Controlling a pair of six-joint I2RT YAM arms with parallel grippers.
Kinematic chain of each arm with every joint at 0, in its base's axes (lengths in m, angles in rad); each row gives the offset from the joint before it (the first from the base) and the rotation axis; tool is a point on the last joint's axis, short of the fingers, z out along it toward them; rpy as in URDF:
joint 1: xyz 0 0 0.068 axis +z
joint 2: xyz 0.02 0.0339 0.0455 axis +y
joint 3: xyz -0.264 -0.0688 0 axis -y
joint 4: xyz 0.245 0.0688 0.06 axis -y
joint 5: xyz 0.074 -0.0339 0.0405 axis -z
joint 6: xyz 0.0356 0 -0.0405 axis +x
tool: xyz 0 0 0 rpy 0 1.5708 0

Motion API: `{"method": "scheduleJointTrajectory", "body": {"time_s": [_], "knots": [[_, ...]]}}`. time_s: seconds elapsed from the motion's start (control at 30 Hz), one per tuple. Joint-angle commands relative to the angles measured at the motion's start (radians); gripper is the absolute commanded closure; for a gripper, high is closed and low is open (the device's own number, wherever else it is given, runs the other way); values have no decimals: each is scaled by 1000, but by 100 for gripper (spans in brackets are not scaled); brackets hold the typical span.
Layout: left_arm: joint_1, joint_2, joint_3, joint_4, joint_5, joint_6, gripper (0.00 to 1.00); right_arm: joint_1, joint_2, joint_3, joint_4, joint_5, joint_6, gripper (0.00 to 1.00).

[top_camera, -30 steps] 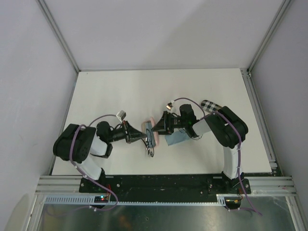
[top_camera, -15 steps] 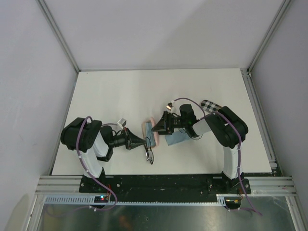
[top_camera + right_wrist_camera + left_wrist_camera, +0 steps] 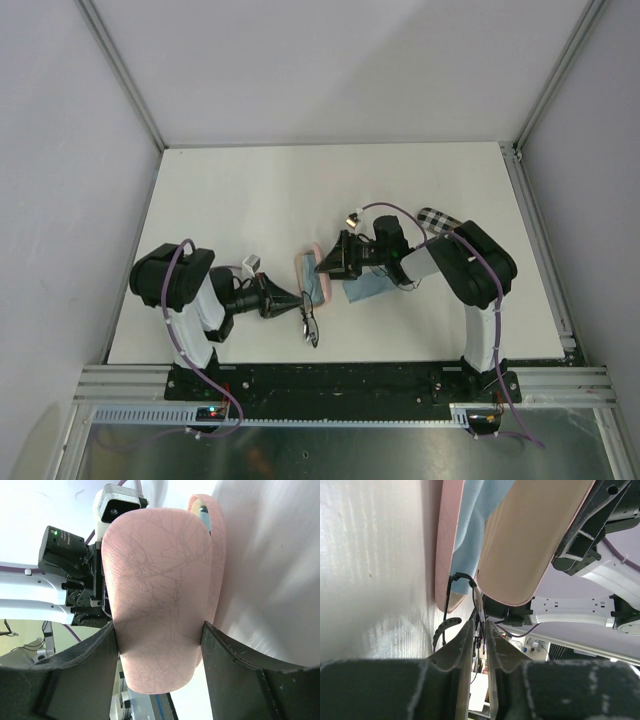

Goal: Organize the sunglasses
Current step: Place the sunglasses at the center of the board.

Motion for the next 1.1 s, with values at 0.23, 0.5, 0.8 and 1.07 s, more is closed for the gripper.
{"method": "scheduleJointTrajectory", "body": {"time_s": [0.23,0.5,0.8,1.07], "knots": [[5,18,-7,288,-64,39,62,-11,-40,20,-19,11,-47,52],[5,-87,2,120,-90,91,58,-13,-38,19,-16,8,-46,52],[-25,-237,37,-112,-124,185,57,-15,-33,19,-10,3,-44,52],[-59,-482,136,-700,-283,445,51,-15,-33,20,-11,-2,-44,52]]}}
